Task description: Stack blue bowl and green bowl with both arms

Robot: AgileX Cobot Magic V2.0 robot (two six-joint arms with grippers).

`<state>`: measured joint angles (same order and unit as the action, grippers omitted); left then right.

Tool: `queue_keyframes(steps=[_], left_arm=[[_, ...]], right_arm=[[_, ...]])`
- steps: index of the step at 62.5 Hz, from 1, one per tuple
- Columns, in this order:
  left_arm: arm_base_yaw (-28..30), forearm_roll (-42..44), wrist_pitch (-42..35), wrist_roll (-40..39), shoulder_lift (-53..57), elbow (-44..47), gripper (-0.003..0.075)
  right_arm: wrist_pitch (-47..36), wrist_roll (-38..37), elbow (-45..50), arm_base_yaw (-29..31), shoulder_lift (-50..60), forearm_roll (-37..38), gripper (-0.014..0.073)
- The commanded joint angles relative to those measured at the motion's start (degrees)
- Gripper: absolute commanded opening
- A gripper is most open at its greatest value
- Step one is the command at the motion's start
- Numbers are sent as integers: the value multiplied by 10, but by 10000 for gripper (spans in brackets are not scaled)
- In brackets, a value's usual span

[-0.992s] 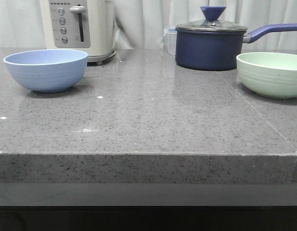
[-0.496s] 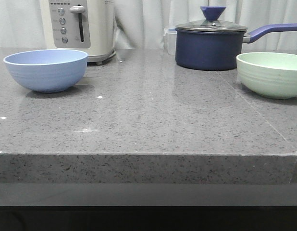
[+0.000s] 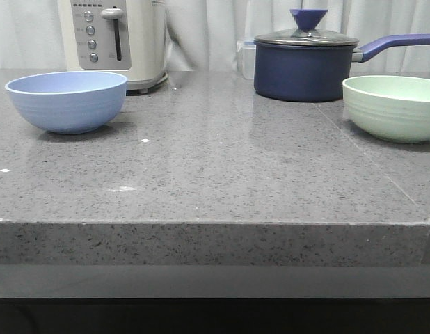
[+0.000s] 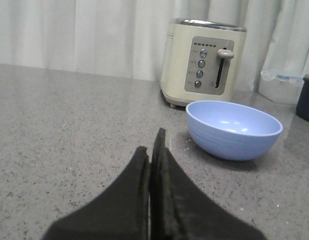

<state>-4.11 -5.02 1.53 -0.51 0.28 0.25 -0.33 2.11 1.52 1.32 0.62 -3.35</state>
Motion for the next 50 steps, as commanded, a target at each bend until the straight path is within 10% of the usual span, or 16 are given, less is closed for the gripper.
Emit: queue_keyframes(steps=[1, 33, 50], left_arm=[[-5, -2, -75, -1, 10, -14, -20], [-5, -2, 214, -1, -129, -363, -20], [-5, -2, 289, -1, -215, -408, -20]], right_arm=[[-43, 2, -29, 4, 11, 8, -63], [209, 2, -352, 4, -120, 7, -63], [276, 2, -391, 4, -234, 7, -63]])
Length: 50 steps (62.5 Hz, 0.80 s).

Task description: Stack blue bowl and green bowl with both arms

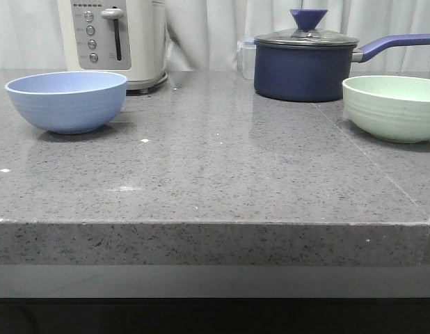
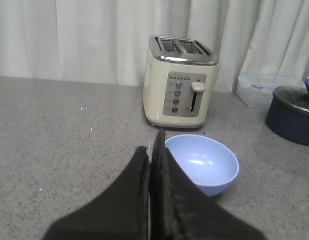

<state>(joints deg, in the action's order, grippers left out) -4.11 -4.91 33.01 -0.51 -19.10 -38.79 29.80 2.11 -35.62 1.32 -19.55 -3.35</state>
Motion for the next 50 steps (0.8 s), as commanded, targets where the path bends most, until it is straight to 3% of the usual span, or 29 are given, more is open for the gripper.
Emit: queue_keyframes(steps=[1, 29, 36, 39, 45, 50], left_arm=[[-5, -3, -23, -1, -24, -18, -20], [-5, -3, -24, -1, -51, -16, -11], [-5, -2, -24, -1, -51, -16, 133], [-5, -2, -24, -1, -51, -16, 258], [-5, -2, -26, -1, -51, -16, 447], [-5, -2, -26, -1, -51, -16, 500]], right_arm=[[-23, 2, -19, 4, -37, 7, -63], [6, 6, -19, 4, -103, -6, -40], [21, 9, -19, 4, -120, -7, 147], [28, 9, -19, 4, -125, -7, 280], [35, 9, -19, 4, -134, -8, 462], [38, 9, -19, 4, -140, -14, 529]])
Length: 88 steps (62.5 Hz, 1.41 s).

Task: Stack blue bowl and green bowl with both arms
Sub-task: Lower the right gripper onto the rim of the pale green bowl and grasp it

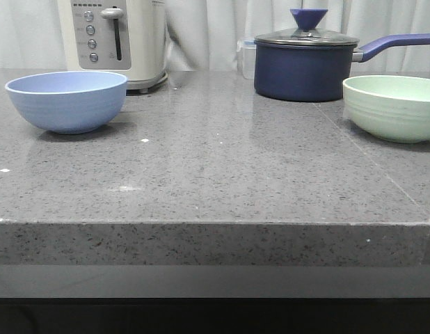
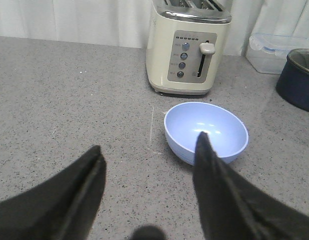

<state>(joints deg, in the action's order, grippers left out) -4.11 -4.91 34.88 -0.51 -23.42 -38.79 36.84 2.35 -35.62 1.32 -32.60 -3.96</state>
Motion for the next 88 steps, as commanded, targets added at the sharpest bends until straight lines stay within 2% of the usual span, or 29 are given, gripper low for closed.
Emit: queue_keyframes(steps=[1, 11, 30, 37, 56, 70, 88], left_arm=[[-5, -2, -45, -1, -8, -16, 498], [-5, -10, -42, -1, -8, -16, 491], [-6, -30, -42, 35, -8, -19, 491], [-24, -65, -42, 70, -8, -19, 491], [-87, -65, -41, 70, -8, -19, 491], [-89, -63, -41, 70, -8, -19, 491], [-89, -63, -41, 70, -8, -19, 491]], right_arm=[[-32, 7, -19, 4, -11, -9, 529], [-3, 7, -35, 4, -28, -23, 524], [92, 6, -141, 4, -124, -23, 524], [127, 6, -192, 4, -174, -23, 524], [162, -1, -323, 21, -322, -19, 524], [190, 2, -380, 84, -426, -94, 523], [158, 39, -380, 87, -517, -161, 523]])
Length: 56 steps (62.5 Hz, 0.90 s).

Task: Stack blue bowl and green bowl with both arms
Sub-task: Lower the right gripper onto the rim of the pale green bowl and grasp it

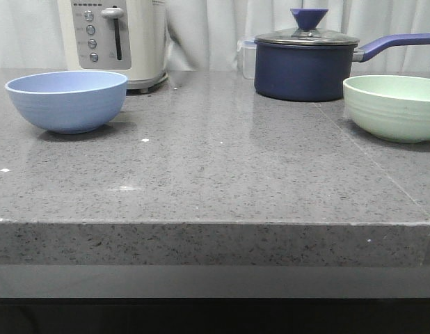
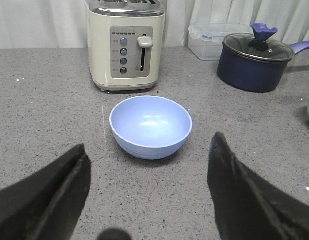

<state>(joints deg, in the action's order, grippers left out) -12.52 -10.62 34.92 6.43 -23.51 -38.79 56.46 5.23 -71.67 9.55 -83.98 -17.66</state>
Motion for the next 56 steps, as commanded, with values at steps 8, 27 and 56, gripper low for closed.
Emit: queue_keyframes(steps=[8, 27, 56], left_arm=[[-5, -6, -39, 0, -7, -19, 491], [-5, -6, -33, 0, -7, -19, 491], [-5, -6, -33, 0, -7, -19, 491]], right_arm=[[-68, 11, -20, 4, -29, -36, 523], [-97, 11, -20, 4, -56, -38, 301], [-88, 16, -20, 4, -56, -38, 32]])
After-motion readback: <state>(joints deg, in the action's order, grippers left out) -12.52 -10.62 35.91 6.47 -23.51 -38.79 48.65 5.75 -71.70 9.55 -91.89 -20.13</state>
